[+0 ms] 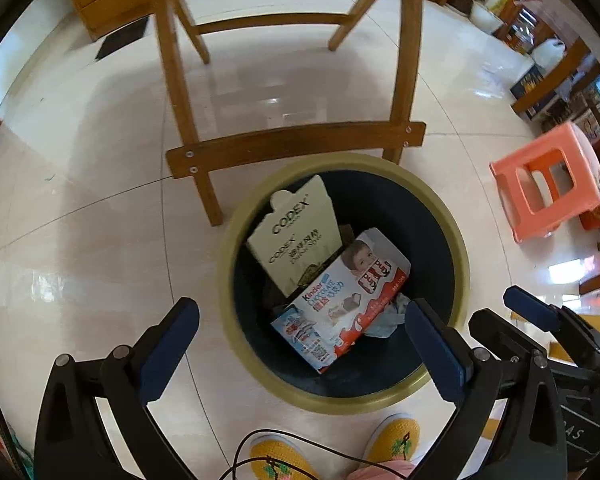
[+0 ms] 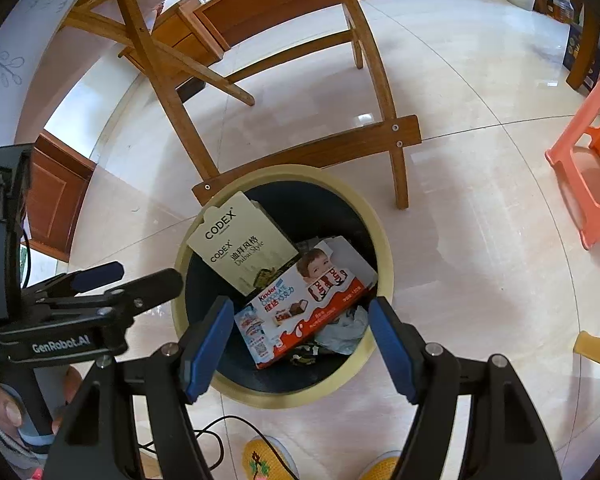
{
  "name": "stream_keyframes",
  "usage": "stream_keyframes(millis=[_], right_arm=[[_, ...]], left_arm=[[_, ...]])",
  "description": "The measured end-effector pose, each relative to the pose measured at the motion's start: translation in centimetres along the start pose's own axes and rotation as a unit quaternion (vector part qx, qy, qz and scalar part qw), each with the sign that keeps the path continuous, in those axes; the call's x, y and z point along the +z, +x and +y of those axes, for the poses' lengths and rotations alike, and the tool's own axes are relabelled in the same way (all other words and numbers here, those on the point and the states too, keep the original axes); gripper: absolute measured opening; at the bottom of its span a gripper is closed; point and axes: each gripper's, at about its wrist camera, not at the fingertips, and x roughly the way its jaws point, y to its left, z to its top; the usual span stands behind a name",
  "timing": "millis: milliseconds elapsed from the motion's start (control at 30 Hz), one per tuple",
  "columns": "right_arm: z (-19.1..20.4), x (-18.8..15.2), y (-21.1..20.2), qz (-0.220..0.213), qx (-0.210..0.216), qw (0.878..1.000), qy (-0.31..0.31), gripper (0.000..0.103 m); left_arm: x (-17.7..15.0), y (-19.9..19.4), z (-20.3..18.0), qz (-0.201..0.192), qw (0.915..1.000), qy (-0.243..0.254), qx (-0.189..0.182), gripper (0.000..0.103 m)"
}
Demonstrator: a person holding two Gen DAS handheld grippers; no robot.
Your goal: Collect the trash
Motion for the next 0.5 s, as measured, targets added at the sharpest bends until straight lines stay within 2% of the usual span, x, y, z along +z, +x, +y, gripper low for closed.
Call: stream_keyframes(millis=[267,500], right_arm=[[1.7,1.0,-3.6,-0.011,0.001,1.0,-0.001,0.071],[4.7,3.1,-11.2,-0.018,0.006,1.0,0.009,0.071]], left_arm=[[-0.6,-4.8,1.2,-0.017,0.9992,-0.034,0.007,0.102],[-0.2,-14.1,1.3,-0.029,0.9976,-0.063,0.007,0.102]])
